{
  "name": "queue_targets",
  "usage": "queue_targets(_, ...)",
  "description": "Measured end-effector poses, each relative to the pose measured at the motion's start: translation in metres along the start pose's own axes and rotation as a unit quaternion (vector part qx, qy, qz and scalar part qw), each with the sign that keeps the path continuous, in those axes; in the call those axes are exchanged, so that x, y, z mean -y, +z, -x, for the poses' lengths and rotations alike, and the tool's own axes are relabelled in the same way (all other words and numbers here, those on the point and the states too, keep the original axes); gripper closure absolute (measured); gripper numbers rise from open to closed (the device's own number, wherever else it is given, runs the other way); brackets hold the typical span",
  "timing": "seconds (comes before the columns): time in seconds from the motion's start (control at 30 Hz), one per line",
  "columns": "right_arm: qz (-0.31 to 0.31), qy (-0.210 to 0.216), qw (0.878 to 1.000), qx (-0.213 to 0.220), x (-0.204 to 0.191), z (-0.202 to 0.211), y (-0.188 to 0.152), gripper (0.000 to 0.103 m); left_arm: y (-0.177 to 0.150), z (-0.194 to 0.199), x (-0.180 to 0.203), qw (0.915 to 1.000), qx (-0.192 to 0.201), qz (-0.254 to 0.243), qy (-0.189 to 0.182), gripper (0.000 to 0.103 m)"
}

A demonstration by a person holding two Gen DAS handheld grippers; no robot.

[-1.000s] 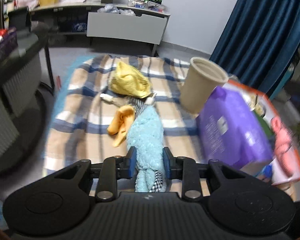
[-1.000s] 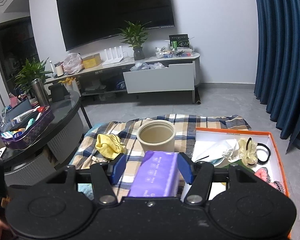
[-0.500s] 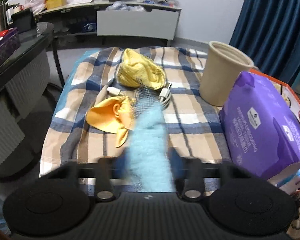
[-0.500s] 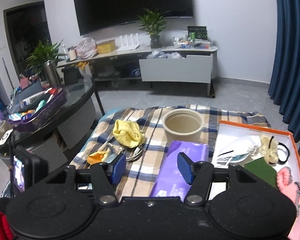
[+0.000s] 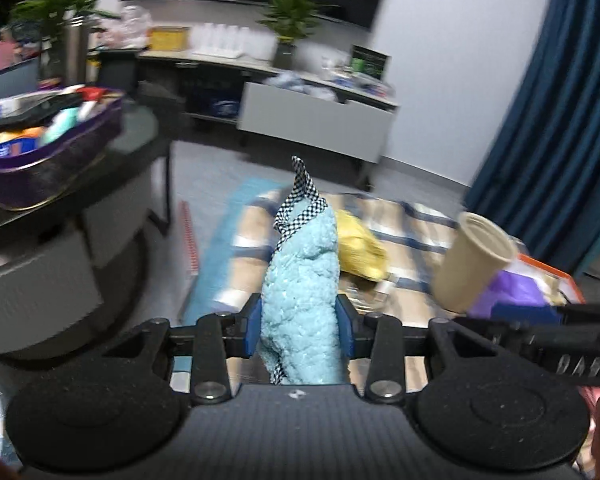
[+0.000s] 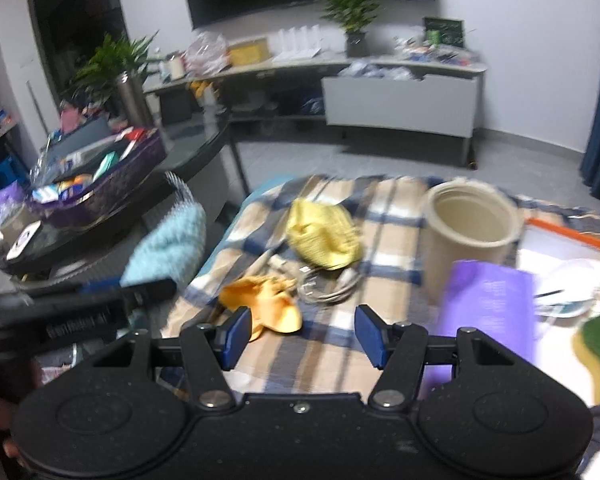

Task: Organize soft objects
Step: 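Grasp the light blue fluffy cloth with the left tool while the right tool moves over the orange cloth, then grasp the orange cloth with the right tool while the left tool lifts the blue cloth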

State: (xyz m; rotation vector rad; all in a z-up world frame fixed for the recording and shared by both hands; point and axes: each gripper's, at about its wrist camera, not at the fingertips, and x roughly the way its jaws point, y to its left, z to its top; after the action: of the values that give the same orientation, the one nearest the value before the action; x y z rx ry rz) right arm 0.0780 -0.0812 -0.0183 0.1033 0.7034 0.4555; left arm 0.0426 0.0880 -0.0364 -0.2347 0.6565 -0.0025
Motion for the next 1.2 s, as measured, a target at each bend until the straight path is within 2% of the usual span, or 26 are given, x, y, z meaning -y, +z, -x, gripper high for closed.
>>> queue_targets(0.1, 0.011, 0.008, 1.000, -0.019, -0.017, -0.025, -0.001, 0.033, 0.003, -0.006, -0.011, 0.9998, -0.003, 0.009, 0.020, 0.064)
queue_targets(0.23, 0.010, 0.008, 0.999, -0.042, -0.033, -0.059, 0.000, 0.033, 0.009, -0.012, -0.016, 0.9994, -0.009, 0.015, 0.029, 0.064)
queue_targets(0.6, 0.000, -0.020, 0.998, -0.065, -0.048, -0.131, 0.005, 0.034, 0.013, -0.039, -0.026, 0.9981, -0.036, 0.001, 0.050, 0.064)
queue_targets(0.7, 0.001, -0.027, 0.997, -0.074, -0.049, -0.144, 0.006, 0.046, 0.013, -0.047, -0.026, 0.9974, -0.045, -0.004, 0.056, 0.064)
queue_targets(0.77, -0.001, -0.033, 0.997, -0.075, -0.047, -0.150, 0.005, 0.066, 0.012, -0.051, -0.026, 0.9970, -0.049, -0.004, 0.059, 0.064)
queue_targets(0.93, -0.014, -0.031, 0.998, -0.056, -0.040, -0.142, 0.006, 0.072, 0.012, -0.050, -0.025, 0.9969, -0.052, -0.002, 0.059, 0.064)
queue_targets(1.2, -0.003, -0.022, 1.000, -0.014, -0.038, -0.087, 0.015, 0.072, 0.015, -0.032, -0.012, 0.9976, -0.043, -0.001, 0.053, 0.064)
